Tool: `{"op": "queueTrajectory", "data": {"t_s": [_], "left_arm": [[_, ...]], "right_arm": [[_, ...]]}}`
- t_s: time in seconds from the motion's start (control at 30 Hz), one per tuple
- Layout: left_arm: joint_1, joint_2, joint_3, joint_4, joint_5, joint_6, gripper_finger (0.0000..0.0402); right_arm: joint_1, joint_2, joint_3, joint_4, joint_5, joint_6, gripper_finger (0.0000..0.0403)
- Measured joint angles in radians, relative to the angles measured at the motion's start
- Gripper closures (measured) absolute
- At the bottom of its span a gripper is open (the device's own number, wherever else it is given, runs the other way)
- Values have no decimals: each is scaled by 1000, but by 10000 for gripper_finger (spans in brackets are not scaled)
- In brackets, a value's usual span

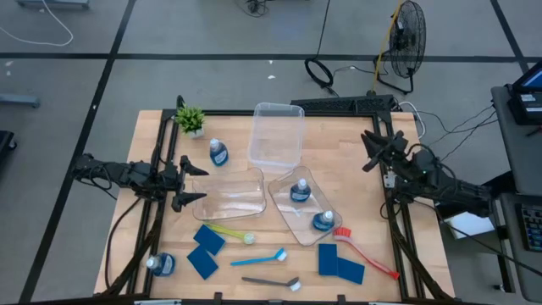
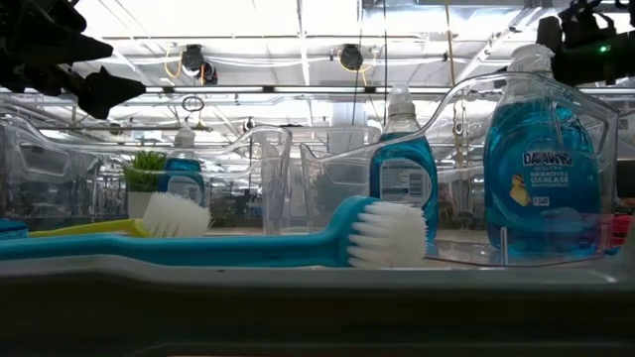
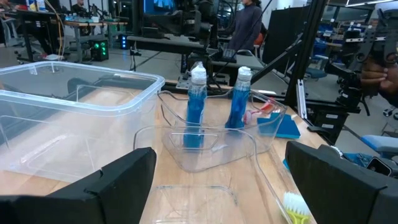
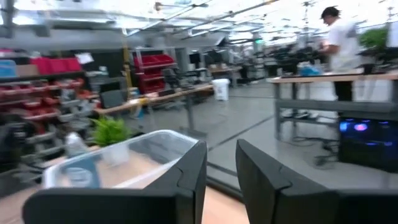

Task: Pick & Place Kitchen Sink Supplies
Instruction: Put the blue soap dispenser into the right transparent bin

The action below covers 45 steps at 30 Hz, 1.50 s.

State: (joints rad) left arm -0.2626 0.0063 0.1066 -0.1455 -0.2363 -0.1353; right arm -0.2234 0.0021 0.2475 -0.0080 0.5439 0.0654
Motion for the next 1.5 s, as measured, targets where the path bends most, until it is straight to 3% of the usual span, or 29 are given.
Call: {"op": "queueTrajectory", "data": {"t_s": [0.57, 0.73, 1.1, 1.3, 1.5], "left_arm": [[0, 0, 0, 0, 0, 0, 41], [0, 0, 0, 0, 0, 0, 41], [0, 0, 0, 0, 0, 0, 41], [0, 0, 0, 0, 0, 0, 41], [0, 0, 0, 0, 0, 0, 41]], "right_arm": [[0, 1, -140, 112, -156, 1, 330], [-10, 1, -146, 112, -153, -40, 330], [-228, 1, -129, 86, -162, -43, 330], [-331, 1, -129, 59, -325, -7, 330], [-365, 1, -129, 102, -357, -43, 330]]}}
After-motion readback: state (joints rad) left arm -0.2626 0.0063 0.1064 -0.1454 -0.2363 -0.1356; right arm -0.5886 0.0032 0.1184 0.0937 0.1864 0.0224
